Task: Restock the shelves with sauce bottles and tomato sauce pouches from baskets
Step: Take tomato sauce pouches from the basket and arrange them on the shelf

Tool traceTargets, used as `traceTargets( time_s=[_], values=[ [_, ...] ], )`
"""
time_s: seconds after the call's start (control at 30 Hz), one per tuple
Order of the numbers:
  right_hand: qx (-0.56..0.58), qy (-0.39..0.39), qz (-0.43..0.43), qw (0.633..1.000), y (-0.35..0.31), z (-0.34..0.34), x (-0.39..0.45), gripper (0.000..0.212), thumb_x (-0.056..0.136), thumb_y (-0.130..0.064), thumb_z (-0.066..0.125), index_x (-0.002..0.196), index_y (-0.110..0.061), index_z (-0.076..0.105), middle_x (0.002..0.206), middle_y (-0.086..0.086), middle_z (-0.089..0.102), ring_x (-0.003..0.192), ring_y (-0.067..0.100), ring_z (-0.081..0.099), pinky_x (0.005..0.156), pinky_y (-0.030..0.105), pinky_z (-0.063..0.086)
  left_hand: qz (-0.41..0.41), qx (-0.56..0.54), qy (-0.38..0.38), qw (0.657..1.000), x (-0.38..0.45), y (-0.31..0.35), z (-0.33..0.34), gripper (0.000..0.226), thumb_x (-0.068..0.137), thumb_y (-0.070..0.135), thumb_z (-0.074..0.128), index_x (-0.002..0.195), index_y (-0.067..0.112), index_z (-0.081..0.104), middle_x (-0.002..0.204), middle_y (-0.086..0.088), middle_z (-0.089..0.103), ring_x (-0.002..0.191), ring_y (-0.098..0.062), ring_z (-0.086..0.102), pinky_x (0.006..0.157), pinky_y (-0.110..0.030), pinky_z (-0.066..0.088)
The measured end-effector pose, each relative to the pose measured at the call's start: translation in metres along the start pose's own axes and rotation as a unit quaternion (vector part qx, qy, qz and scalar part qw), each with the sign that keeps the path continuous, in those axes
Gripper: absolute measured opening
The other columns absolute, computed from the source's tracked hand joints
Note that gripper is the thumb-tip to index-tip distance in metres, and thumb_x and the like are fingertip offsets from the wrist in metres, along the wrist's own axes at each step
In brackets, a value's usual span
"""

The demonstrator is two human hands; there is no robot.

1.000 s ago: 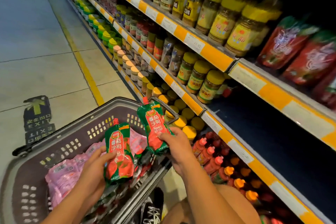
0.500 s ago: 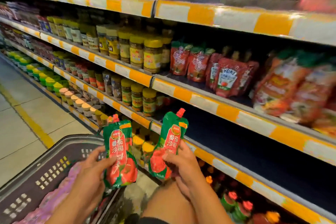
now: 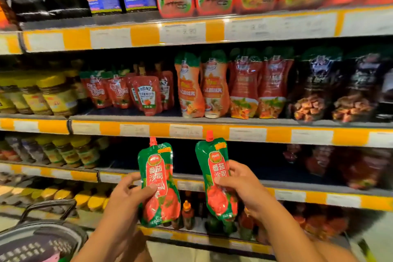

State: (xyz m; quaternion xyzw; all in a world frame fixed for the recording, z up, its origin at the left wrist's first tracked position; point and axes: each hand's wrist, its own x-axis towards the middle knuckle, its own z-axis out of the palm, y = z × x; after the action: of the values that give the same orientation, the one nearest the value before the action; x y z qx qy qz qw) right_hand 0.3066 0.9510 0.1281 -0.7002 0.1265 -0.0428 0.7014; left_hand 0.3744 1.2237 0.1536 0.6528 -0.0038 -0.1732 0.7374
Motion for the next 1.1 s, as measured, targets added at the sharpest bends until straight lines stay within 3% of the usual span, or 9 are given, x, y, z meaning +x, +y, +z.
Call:
traceTargets(
  time_s=[0.1,0.33,0.47,0.53,0.7,0.8,0.93,1.07,1.1],
  values=[
    [-0.092,0.022,0.027,0.995,0.001,-0.046,-0.009,0.025,0.073,-0.011,0.083,0.095,-0.013,0.071,0.092,0.008,0.078,0.084,0.023,0.075,0.083,0.047,0.059,-0.025,0.031,-0.052,0.998,0.007,-0.008,0.039,0.058,0.073,0.009,0.088,0.122,0.01,0.057,0.102,-0.025,0.076,0.091,-0.043,0.076,0.085,-0.051,0.058],
    [-0.186,0.108,0.074,0.974,0.011,-0.127,-0.031,0.026,0.076,-0.013,0.083,0.098,-0.006,0.07,0.091,0.015,0.076,0.082,0.032,0.075,0.079,0.051,0.059,-0.057,0.094,-0.124,0.986,0.017,-0.045,0.112,0.037,0.088,0.001,0.072,0.122,0.007,0.058,0.102,-0.03,0.075,0.099,-0.053,0.071,0.097,-0.068,0.052],
    [-0.198,0.171,0.081,0.962,0.015,-0.154,-0.04,0.019,0.079,-0.013,0.081,0.084,-0.008,0.063,0.077,0.004,0.066,0.063,0.016,0.062,0.056,0.03,0.047,-0.062,0.14,-0.147,0.977,0.022,-0.063,0.152,0.031,0.091,0.0,0.07,0.118,0.007,0.058,0.099,-0.026,0.076,0.087,-0.043,0.075,0.076,-0.049,0.062],
    [-0.203,0.212,0.087,0.952,0.018,-0.164,-0.042,0.016,0.081,-0.014,0.08,0.087,-0.011,0.065,0.08,0.002,0.066,0.069,0.015,0.063,0.057,0.03,0.046,-0.057,0.172,-0.165,0.97,0.027,-0.068,0.173,0.026,0.093,0.005,0.071,0.116,0.011,0.058,0.1,-0.022,0.077,0.086,-0.042,0.076,0.063,-0.041,0.06],
    [-0.165,0.327,0.071,0.928,0.03,-0.191,-0.042,0.015,0.076,-0.013,0.079,0.084,-0.012,0.067,0.086,0.009,0.071,0.083,0.03,0.069,0.077,0.048,0.057,-0.028,0.216,-0.185,0.958,0.044,-0.073,0.226,0.03,0.092,0.002,0.073,0.118,0.008,0.06,0.096,-0.019,0.078,0.087,-0.038,0.077,0.083,-0.054,0.061],
    [-0.109,0.373,0.06,0.92,0.031,-0.204,-0.042,0.017,0.077,-0.012,0.077,0.089,-0.01,0.064,0.086,0.009,0.069,0.081,0.029,0.069,0.073,0.046,0.056,-0.019,0.219,-0.198,0.955,0.054,-0.074,0.255,0.033,0.093,0.006,0.074,0.122,0.009,0.059,0.096,-0.012,0.08,0.086,-0.031,0.078,0.077,-0.042,0.059],
    [-0.078,0.395,0.043,0.914,0.034,-0.22,-0.039,0.02,0.081,-0.009,0.077,0.084,-0.017,0.059,0.08,0.003,0.065,0.071,0.022,0.063,0.059,0.034,0.046,-0.017,0.21,-0.188,0.959,0.073,-0.079,0.288,0.054,0.09,0.01,0.08,0.133,0.002,0.05,0.104,-0.015,0.078,0.092,-0.033,0.077,0.083,-0.047,0.061],
    [-0.052,0.397,0.033,0.916,0.04,-0.233,-0.032,0.036,0.084,-0.012,0.078,0.078,-0.018,0.043,0.076,0.001,0.05,0.062,0.02,0.046,0.054,0.033,0.036,-0.011,0.189,-0.173,0.966,0.086,-0.081,0.314,0.084,0.067,0.035,0.095,0.134,-0.001,0.06,0.118,-0.024,0.072,0.091,-0.035,0.075,0.071,-0.044,0.063],
    [-0.042,0.399,0.034,0.915,0.042,-0.235,-0.03,0.03,0.085,-0.013,0.078,0.083,-0.014,0.048,0.08,0.003,0.052,0.065,0.02,0.048,0.055,0.032,0.036,-0.012,0.179,-0.171,0.969,0.088,-0.082,0.32,0.07,0.07,0.031,0.094,0.127,0.002,0.065,0.114,-0.022,0.074,0.087,-0.033,0.075,0.066,-0.04,0.059]
  ],
)
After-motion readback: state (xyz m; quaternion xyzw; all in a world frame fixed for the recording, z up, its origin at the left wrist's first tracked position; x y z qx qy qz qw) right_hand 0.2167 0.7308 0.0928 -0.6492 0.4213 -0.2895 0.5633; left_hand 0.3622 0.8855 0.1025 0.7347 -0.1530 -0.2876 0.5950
